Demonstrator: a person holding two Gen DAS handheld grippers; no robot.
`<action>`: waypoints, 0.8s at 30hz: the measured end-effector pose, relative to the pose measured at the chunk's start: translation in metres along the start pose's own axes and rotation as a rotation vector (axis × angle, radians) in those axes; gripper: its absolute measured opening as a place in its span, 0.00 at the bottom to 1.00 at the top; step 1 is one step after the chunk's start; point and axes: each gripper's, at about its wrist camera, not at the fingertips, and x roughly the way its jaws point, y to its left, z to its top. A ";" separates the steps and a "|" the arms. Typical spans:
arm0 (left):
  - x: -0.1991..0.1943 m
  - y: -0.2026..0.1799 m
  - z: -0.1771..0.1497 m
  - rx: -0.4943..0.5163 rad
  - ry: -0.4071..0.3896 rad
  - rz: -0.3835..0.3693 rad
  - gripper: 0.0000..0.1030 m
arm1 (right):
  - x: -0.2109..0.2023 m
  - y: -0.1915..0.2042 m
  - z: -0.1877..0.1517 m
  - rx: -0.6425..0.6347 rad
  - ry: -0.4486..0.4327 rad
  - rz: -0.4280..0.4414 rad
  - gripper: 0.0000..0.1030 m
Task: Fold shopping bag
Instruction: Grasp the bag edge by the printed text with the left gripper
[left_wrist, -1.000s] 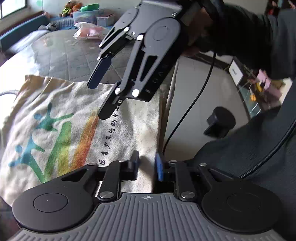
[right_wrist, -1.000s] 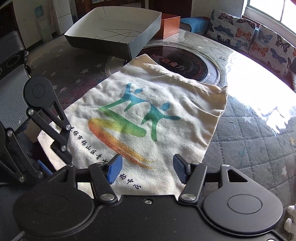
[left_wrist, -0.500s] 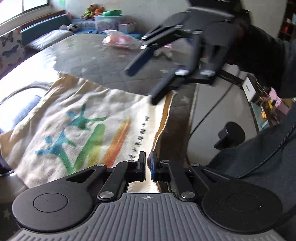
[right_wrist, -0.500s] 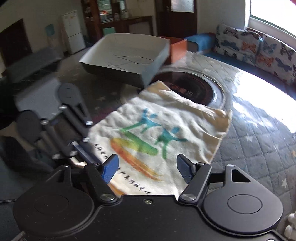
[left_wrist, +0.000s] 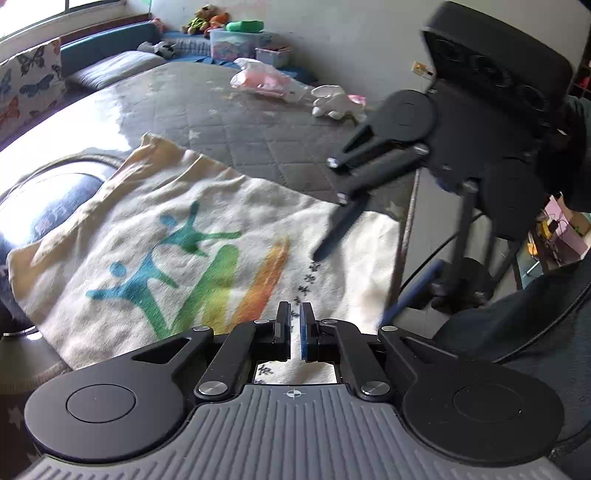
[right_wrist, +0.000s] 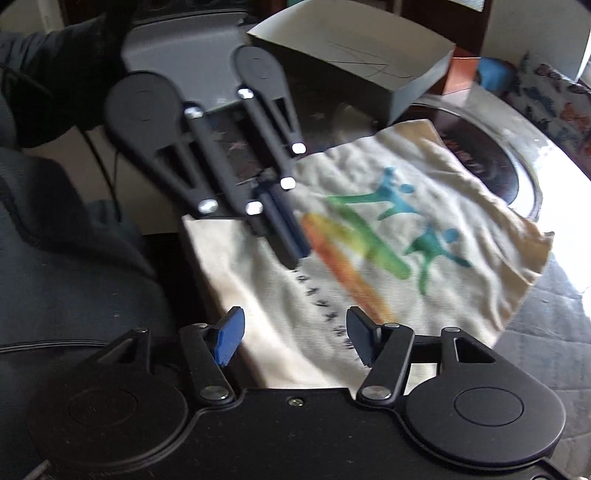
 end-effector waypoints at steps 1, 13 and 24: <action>0.001 0.002 0.000 -0.003 -0.001 0.006 0.05 | 0.000 0.003 -0.001 -0.011 0.000 0.012 0.63; 0.012 0.032 0.000 -0.074 0.005 0.010 0.06 | 0.022 0.023 -0.001 -0.075 0.052 0.024 0.31; -0.017 -0.019 -0.010 0.145 0.014 -0.188 0.33 | 0.007 0.009 0.003 0.007 -0.001 -0.008 0.10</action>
